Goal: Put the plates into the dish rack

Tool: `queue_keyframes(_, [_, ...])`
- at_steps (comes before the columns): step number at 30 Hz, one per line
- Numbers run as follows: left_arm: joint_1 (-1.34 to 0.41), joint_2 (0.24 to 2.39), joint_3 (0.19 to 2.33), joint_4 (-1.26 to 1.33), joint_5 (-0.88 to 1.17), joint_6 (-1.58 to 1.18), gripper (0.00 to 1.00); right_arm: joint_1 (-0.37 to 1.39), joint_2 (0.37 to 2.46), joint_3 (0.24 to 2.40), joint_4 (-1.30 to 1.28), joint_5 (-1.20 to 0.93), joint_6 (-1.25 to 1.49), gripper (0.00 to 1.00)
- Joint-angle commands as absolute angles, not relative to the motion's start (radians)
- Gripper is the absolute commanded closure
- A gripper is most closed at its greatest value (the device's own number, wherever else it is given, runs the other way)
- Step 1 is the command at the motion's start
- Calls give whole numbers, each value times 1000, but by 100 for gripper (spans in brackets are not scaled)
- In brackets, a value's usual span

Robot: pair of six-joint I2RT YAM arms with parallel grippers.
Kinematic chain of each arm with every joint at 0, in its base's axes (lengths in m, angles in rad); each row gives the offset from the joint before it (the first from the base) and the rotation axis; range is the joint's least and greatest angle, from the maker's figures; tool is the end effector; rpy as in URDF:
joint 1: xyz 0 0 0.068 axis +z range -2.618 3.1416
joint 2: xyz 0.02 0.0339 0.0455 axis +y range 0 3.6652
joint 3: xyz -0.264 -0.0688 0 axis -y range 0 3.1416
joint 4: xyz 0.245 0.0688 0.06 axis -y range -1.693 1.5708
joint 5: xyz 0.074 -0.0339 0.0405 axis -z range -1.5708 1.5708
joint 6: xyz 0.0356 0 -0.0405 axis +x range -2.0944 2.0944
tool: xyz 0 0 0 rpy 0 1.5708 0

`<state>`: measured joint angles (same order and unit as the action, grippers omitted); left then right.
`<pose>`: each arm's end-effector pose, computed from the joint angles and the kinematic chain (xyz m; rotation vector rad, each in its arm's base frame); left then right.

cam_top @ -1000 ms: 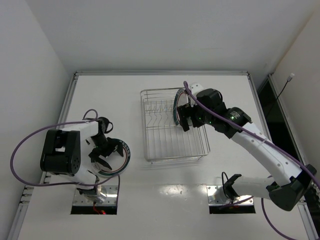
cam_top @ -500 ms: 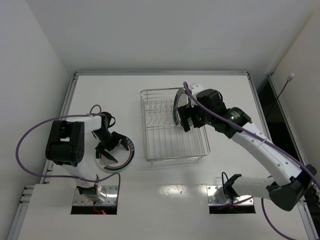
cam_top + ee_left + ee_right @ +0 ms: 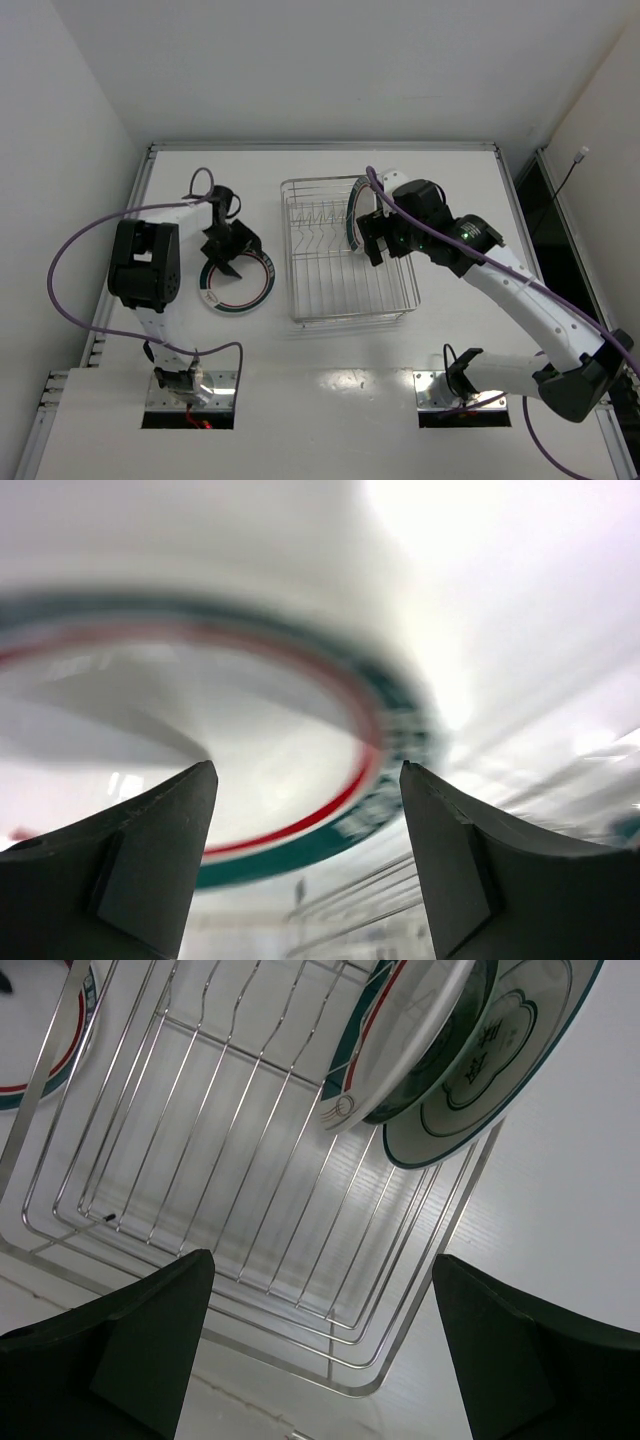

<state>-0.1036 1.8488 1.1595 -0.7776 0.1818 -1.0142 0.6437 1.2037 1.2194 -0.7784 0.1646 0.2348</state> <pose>0.3285 -0.0406 0.1494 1.3569 -2.8051 0.3267 0.2020 0.1443 0.3484 -0.3930 2.3007 0.2500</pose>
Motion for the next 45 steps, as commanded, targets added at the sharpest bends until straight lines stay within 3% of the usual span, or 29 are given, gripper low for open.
queue_keyframes(1, [-104, 1841, 1252, -630, 48, -957, 29, 641, 1177, 1221, -787, 186, 225, 12])
queue_keyframes(10, [-95, 1677, 1308, -725, 16, -925, 29, 641, 1167, 1243, -796, 186, 225, 12])
queue_keyframes(16, [-84, 1242, 1066, -698, -162, -962, 29, 641, 1167, 1230, -796, 186, 225, 12])
queue_keyframes(19, [-35, 1105, 968, -727, -204, -973, 23, 641, 1167, 1220, -796, 175, 225, 12])
queue_keyframes(20, [-22, 1095, 950, -738, -215, -982, 16, 641, 1167, 1220, -796, 175, 225, 12])
queue_keyframes(23, [21, 1124, 873, -756, -189, -997, 7, 641, 1167, 1210, -787, 166, 225, 12])
queue_keyframes(39, [146, 1255, 655, -609, -63, -1016, 7, 641, 1186, 1232, -798, 166, 225, 12])
queue_keyframes(45, [146, 1328, 583, -468, 26, -996, 16, 641, 1204, 1243, -798, 166, 216, 12])
